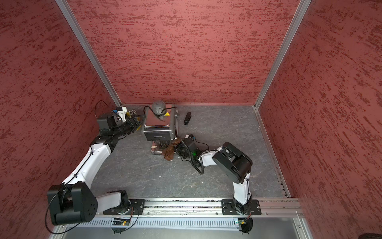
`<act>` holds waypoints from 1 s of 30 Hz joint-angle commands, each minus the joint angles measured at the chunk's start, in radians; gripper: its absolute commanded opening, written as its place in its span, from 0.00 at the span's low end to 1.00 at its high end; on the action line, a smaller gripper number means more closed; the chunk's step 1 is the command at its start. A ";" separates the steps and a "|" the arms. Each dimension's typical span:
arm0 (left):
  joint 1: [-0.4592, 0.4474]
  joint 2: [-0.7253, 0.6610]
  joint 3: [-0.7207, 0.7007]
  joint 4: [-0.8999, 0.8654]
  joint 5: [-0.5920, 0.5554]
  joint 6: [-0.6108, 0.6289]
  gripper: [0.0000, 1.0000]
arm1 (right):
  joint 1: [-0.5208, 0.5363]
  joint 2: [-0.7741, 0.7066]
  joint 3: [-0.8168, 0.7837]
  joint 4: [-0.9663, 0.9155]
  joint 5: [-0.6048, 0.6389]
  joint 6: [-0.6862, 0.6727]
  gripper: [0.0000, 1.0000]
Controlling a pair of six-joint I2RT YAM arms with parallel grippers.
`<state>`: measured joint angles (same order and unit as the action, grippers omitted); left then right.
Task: Wipe the surface of a coffee machine
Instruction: Wipe the dirt from the surface of the coffee machine, then adjust the cleaning item.
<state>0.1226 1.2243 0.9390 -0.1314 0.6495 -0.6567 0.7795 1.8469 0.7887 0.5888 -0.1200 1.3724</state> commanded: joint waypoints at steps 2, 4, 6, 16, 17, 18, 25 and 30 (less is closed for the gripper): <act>0.034 -0.057 0.091 -0.154 -0.029 0.054 0.72 | -0.049 -0.154 -0.085 -0.015 -0.009 -0.029 0.00; 0.043 -0.083 0.132 -0.195 -0.041 0.068 0.72 | -0.072 -0.237 -0.116 -0.030 -0.035 -0.082 0.00; 0.043 -0.107 0.174 -0.230 -0.047 0.080 0.72 | -0.089 -0.329 -0.139 -0.048 -0.056 -0.155 0.00; -0.202 -0.186 0.383 -0.397 -0.001 0.271 0.74 | -0.137 -0.750 0.030 -0.330 -0.227 -0.743 0.00; -0.249 -0.187 0.385 -0.385 0.012 0.267 0.74 | -0.137 -0.756 0.058 -0.316 -0.303 -0.792 0.01; -0.294 -0.186 0.385 -0.361 0.033 0.259 0.74 | -0.137 -0.754 0.085 -0.299 -0.380 -0.824 0.01; -0.505 -0.184 0.341 -0.184 0.223 0.239 0.79 | -0.138 -0.702 0.118 -0.022 -0.671 -0.792 0.02; -0.523 -0.193 0.290 -0.116 0.292 0.193 0.76 | -0.138 -0.669 0.113 0.167 -0.750 -0.678 0.03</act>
<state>-0.3908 1.0439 1.2499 -0.3206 0.8688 -0.4484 0.6456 1.1770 0.9039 0.5735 -0.7570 0.6403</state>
